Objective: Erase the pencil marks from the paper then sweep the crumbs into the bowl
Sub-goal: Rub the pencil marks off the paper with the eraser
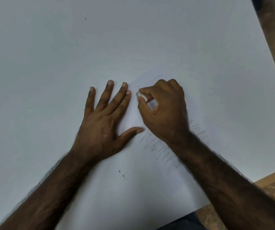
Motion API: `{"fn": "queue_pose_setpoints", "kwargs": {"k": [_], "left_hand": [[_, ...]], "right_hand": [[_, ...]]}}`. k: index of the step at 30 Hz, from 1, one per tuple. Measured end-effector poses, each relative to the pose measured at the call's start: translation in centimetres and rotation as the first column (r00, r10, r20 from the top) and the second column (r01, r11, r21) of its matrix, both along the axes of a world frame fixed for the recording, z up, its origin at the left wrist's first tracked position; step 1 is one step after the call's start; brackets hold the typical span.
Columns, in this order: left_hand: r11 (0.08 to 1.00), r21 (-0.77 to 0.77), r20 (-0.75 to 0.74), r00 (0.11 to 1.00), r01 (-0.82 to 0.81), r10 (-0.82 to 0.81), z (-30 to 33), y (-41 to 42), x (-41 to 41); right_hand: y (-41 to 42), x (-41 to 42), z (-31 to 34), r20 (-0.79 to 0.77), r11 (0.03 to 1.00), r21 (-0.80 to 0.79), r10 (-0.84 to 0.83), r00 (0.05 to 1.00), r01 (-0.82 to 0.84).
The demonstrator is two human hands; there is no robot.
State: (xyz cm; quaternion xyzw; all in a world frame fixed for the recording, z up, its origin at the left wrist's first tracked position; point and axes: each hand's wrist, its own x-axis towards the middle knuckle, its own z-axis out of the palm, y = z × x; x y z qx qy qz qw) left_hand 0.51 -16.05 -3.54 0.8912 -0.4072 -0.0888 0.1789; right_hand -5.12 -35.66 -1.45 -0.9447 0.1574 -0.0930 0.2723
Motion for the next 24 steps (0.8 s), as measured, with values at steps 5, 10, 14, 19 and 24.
{"fn": "queue_pose_setpoints", "kwargs": {"k": [5,10,14,19,24], "left_hand": [[0.998,0.061,0.031,0.999,0.020,-0.022,-0.1,0.0,0.0],[0.993,0.116,0.062,0.997,0.028,-0.036,-0.3,-0.1,0.0],[0.987,0.156,0.105,0.993,0.040,-0.056,-0.6,-0.2,-0.1],[0.983,0.177,0.100,0.993,0.037,-0.056,-0.7,-0.2,-0.2],[0.985,0.169,0.115,0.992,0.036,-0.056,-0.8,-0.2,-0.2]], "right_hand": [[-1.3,0.3,0.4,0.015,0.997,-0.081,-0.016,1.000,0.017],[-1.8,1.0,0.2,0.035,0.993,-0.063,-0.102,0.994,0.104],[0.3,0.0,0.2,0.002,0.992,-0.093,0.085,0.996,-0.084],[-2.9,1.4,-0.2,0.059,0.986,-0.111,-0.122,0.991,0.127],[0.5,0.1,0.0,0.026,0.992,-0.089,0.088,0.996,-0.085]]}}
